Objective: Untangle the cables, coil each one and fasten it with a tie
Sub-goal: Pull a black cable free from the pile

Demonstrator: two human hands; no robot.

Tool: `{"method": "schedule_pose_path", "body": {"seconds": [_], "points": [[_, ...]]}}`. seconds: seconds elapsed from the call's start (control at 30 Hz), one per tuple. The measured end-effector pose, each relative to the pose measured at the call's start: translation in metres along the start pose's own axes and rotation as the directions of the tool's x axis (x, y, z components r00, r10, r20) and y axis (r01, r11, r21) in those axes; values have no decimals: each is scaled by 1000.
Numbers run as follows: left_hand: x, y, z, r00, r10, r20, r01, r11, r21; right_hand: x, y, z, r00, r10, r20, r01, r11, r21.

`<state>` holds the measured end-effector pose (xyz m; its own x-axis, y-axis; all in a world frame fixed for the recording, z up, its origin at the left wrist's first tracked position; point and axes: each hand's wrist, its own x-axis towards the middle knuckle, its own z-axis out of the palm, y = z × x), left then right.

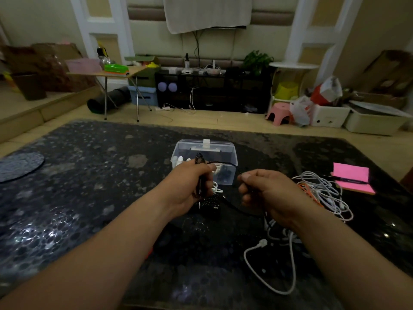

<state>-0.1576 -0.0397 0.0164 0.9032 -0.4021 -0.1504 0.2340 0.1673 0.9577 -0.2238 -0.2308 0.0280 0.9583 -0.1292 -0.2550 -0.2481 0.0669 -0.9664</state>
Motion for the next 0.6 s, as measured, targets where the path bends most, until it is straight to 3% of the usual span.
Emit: {"method": "schedule_pose_path", "body": {"seconds": [0.1,0.3,0.5,0.6], "points": [[-7,0,11,993,-83,88,91,992,-92,1,3,7,999,1,-40,4,989,145],[-13,-8,19,966,-157,204,76,931,358,10,7,5,984,-63,-165,93,979,183],[-12,-16,32,993,24,119,-49,976,210,3,19,23,979,-149,-135,159,985,68],[-10,-19,38,998,22,62,-24,999,27,-4,24,34,965,-242,-100,235,968,-84]]}}
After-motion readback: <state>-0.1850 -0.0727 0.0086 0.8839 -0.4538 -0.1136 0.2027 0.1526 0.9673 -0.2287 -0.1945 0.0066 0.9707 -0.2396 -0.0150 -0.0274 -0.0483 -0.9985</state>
